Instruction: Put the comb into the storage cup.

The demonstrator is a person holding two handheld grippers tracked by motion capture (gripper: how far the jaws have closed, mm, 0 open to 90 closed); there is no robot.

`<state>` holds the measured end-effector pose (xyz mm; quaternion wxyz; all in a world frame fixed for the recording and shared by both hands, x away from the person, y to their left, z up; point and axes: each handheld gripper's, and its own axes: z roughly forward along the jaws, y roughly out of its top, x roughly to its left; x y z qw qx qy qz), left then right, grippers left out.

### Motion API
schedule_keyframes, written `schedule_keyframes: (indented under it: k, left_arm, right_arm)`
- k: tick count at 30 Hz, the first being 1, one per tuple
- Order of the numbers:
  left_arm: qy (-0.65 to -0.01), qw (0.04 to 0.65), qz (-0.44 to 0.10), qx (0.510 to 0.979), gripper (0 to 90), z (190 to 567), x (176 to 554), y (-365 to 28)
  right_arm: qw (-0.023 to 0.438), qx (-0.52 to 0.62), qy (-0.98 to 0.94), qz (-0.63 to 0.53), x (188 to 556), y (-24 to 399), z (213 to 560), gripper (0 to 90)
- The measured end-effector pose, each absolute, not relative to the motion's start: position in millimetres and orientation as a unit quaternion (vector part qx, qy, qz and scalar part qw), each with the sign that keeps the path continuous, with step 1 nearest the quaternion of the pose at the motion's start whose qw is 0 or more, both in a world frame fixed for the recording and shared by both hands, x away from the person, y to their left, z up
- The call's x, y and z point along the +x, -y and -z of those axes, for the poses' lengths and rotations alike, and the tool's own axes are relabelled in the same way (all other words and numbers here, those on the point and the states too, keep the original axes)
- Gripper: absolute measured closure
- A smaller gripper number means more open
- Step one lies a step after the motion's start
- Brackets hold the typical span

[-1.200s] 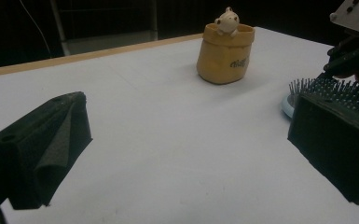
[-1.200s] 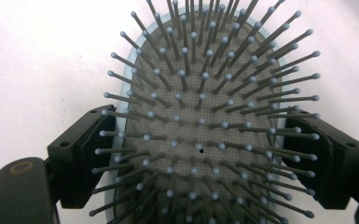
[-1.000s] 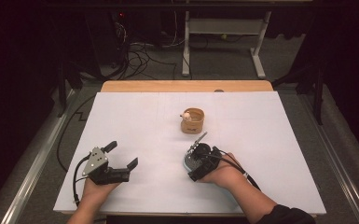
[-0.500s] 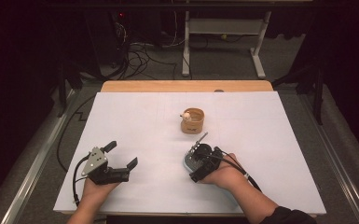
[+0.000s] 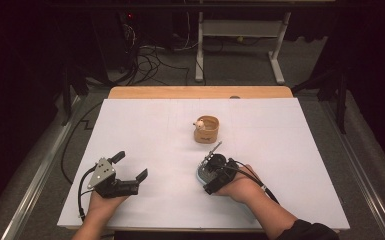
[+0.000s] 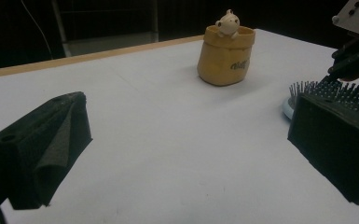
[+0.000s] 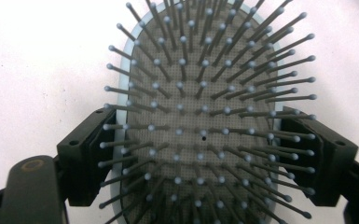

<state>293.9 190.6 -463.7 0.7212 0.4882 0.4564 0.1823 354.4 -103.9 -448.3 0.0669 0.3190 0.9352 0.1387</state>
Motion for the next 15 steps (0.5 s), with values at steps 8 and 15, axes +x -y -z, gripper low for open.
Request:
schedule_keyframes:
  k: [8,15]
  left_arm:
    - [-0.457,0.722,-0.182,0.487,0.3,463.4,294.2,-191.5]
    - [-0.456,0.722,-0.182,0.487,0.3,463.4,294.0,-191.0]
  right_arm:
    - [0.071,0.312,-0.937,-0.143,353.1,104.2,447.4,20.4]
    - [0.083,0.302,-0.937,-0.153,349.4,105.0,443.2,20.6]
